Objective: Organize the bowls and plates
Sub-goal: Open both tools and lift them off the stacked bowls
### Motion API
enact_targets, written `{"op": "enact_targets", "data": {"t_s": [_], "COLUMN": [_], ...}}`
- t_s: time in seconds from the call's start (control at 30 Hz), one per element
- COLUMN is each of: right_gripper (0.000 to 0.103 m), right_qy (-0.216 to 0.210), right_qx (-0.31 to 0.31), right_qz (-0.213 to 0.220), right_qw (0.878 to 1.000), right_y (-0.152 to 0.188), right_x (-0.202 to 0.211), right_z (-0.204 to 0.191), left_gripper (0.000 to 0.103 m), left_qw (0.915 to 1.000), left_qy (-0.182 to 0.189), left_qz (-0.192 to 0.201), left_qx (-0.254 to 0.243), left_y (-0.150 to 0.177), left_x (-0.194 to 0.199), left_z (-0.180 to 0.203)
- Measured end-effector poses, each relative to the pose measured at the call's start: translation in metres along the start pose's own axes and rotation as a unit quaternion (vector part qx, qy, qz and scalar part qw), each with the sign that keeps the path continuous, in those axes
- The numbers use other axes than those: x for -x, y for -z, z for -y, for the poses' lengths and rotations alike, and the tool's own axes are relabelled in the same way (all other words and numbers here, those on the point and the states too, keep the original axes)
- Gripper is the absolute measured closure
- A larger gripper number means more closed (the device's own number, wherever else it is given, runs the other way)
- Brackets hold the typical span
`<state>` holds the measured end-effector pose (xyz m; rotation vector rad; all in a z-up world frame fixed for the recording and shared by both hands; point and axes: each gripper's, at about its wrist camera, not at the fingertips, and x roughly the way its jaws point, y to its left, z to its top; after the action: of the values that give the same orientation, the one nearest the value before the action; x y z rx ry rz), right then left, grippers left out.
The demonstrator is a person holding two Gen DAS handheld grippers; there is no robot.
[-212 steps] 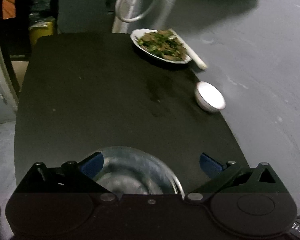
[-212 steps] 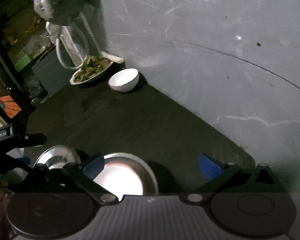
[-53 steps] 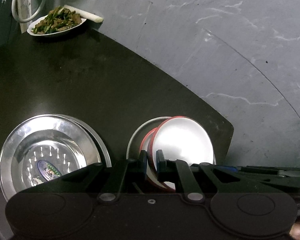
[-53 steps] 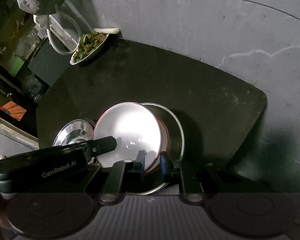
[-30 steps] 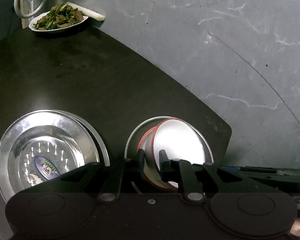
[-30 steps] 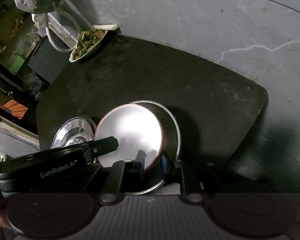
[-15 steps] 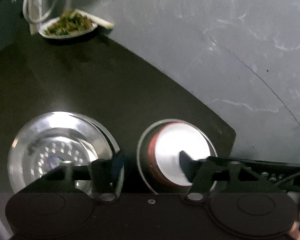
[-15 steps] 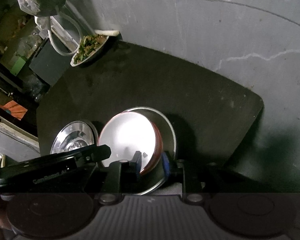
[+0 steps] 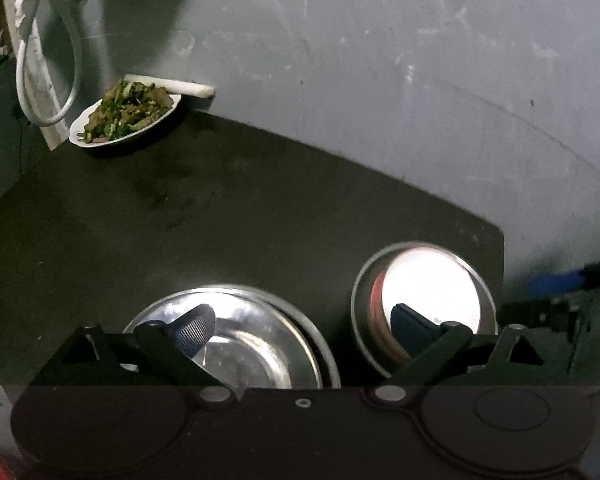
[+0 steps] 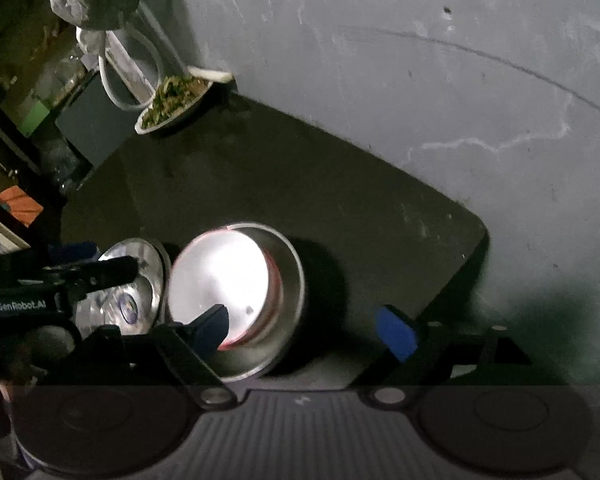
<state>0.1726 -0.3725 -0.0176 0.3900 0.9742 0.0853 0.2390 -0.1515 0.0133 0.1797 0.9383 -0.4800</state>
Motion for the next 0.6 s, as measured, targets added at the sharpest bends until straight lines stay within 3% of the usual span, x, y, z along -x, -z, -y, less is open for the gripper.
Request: {"op": "enact_targets", "data": {"t_s": [0.27, 0.43, 0.6], "right_gripper": [0.009, 0.006, 0.005], "right_qy": [0.019, 0.022, 0.030], "right_qx": [0.038, 0.075, 0.119], "right_qz": [-0.013, -0.020, -0.032], "right_qw": [0.999, 0.997, 0.992], "right_y": [-0.002, -0.009, -0.017], "right_x": [-0.009, -0.015, -0.021], "right_z": [0.008, 0.010, 0.008], "left_gripper": [0.007, 0.006, 0.011], "left_qw": [0.9981, 0.9888, 0.9822], "left_qy": [0.044, 0.074, 0.072], "left_qz": [-0.035, -0.061, -0.069], "left_qx": [0.025, 0.115, 0.159], "left_y": [0.023, 0.031, 0.030], "left_x": [0.015, 0.014, 0.005], "left_z": [0.017, 0.018, 0.021]}}
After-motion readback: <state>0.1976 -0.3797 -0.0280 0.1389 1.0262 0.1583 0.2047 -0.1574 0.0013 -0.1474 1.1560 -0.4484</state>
